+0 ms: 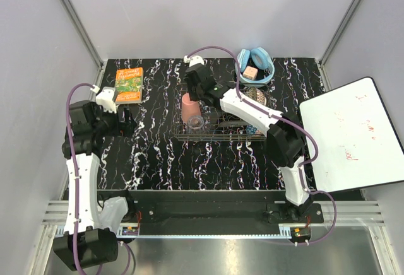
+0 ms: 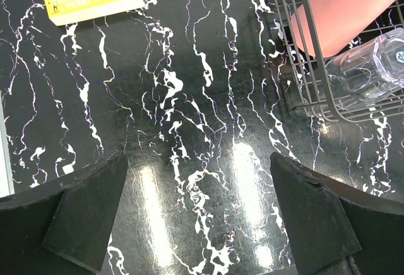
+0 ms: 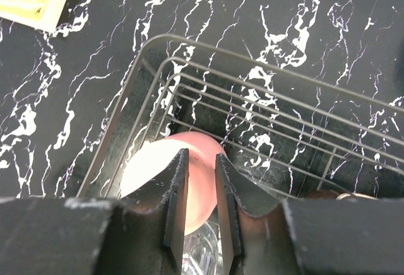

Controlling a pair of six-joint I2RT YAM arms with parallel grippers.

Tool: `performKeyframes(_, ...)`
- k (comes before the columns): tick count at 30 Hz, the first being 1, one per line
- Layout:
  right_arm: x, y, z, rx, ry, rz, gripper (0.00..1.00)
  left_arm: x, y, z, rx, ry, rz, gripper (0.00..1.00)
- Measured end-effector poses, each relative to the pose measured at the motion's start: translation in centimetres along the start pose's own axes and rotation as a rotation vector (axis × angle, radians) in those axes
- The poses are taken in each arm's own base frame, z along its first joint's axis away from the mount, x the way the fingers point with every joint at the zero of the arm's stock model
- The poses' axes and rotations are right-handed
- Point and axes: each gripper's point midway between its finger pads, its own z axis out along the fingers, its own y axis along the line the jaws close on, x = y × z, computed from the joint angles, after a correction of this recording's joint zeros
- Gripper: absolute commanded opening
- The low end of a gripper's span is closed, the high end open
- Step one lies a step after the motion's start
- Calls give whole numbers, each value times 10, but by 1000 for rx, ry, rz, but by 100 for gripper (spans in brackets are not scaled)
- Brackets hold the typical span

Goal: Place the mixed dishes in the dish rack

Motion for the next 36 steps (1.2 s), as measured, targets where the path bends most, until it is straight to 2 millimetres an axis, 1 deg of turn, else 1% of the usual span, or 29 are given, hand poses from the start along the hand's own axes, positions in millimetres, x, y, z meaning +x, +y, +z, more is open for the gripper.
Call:
performKeyframes(5, 4, 6, -7, -6, 2, -10, 29, -1, 0, -1, 0, -4, 0, 99)
performKeyframes(7, 6, 6, -10, 1, -1, -16, 32, -1, -1, -1, 0, -4, -3, 99)
performKeyframes(11, 12, 8, -20, 12, 7, -36, 36, -1, -1, -1, 3, -6, -6, 99)
performKeyframes(16, 18, 12, -29, 17, 16, -53, 64, -2, -2, -2, 1, -16, -12, 99)
performKeyframes(18, 20, 11, -34, 23, 19, -63, 70, -2, -2, -2, 1, -18, -13, 99)
performKeyframes(19, 20, 11, -38, 27, 18, -68, 76, -2, -2, -2, 1, -17, -13, 99)
performKeyframes(20, 20, 10, -42, 28, 17, -71, 80, -2, -2, -2, 1, -17, -14, 99)
performKeyframes(21, 19, 10, -49, 27, 14, -72, 83, -2, -2, -2, 1, -17, -15, 99)
performKeyframes(22, 18, 10, -55, 25, 12, -73, 88, -2, -2, -2, 1, -17, -15, 99)
performKeyframes(24, 11, 7, -74, 20, -3, -68, 94, -2, -2, -2, 1, -17, -15, 99)
performKeyframes(25, 6, 5, -86, 18, -16, -61, 100, -2, -2, -2, 1, -17, -15, 99)
performKeyframes(26, 1, 2, -95, 18, -27, -55, 100, -2, -2, -2, 2, -17, -15, 99)
performKeyframes(28, -10, -5, -123, 16, -57, -32, 100, -2, -3, -2, 6, -17, -16, 99)
performKeyframes(30, -14, -11, -144, 11, -75, -7, 100, -2, -4, -2, 8, -16, -16, 99)
performKeyframes(31, -12, -15, -155, 8, -77, 12, 100, -2, -4, -2, 11, -16, -16, 99)
performKeyframes(33, 0, -24, -174, 9, -58, 43, 100, 0, -6, -3, 20, -12, -17, 99)
performKeyframes(36, 35, -39, -198, 24, 16, 94, 100, 1, -11, -5, 33, -9, -13, 99)
